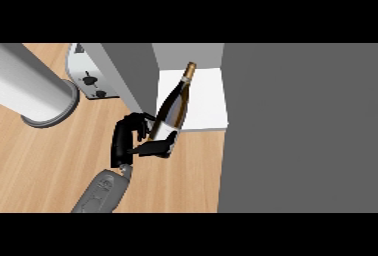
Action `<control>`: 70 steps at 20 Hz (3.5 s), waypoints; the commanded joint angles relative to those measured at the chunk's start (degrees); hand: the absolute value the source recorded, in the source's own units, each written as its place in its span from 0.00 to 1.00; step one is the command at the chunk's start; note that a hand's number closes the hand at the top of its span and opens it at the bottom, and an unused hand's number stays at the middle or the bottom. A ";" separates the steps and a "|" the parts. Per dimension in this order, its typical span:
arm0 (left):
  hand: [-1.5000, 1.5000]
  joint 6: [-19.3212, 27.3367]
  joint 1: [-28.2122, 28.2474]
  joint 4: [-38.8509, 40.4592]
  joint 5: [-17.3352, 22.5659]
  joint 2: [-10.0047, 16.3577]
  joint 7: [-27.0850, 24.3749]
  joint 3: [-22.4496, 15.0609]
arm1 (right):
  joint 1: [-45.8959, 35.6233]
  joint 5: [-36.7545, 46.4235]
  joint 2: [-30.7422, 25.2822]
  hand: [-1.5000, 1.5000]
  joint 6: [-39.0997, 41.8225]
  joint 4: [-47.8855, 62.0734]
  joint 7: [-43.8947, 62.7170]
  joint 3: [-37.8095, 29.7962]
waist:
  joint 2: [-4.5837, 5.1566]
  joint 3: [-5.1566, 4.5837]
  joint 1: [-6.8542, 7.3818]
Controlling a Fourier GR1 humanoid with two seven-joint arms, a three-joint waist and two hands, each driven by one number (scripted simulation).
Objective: Pick up the wine, place it into the cabinet and close the cabinet
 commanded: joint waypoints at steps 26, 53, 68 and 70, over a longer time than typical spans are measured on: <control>1.00 7.03 -23.70 19.91 2.77 -5.56 5.33 3.44 | 2.05 -5.37 -0.31 0.00 3.49 -1.85 -0.93 0.29 | 2.32 -0.94 -4.32; 1.00 12.27 -45.74 49.73 0.08 -5.55 8.72 -6.35 | 1.99 -9.21 -1.41 0.00 6.86 -2.16 -1.54 -2.99 | 2.86 -0.84 -5.33; 0.00 16.69 -46.03 56.41 -1.79 -5.55 10.27 -10.00 | 2.31 -8.18 -1.42 0.00 8.84 -0.17 -3.02 -1.67 | 3.34 -0.93 -6.53; 0.00 14.96 -47.66 57.54 -1.55 -5.55 10.31 -9.31 | 2.22 -8.83 -1.28 0.00 7.95 -1.11 -2.83 -3.47 | 3.14 -0.93 -5.33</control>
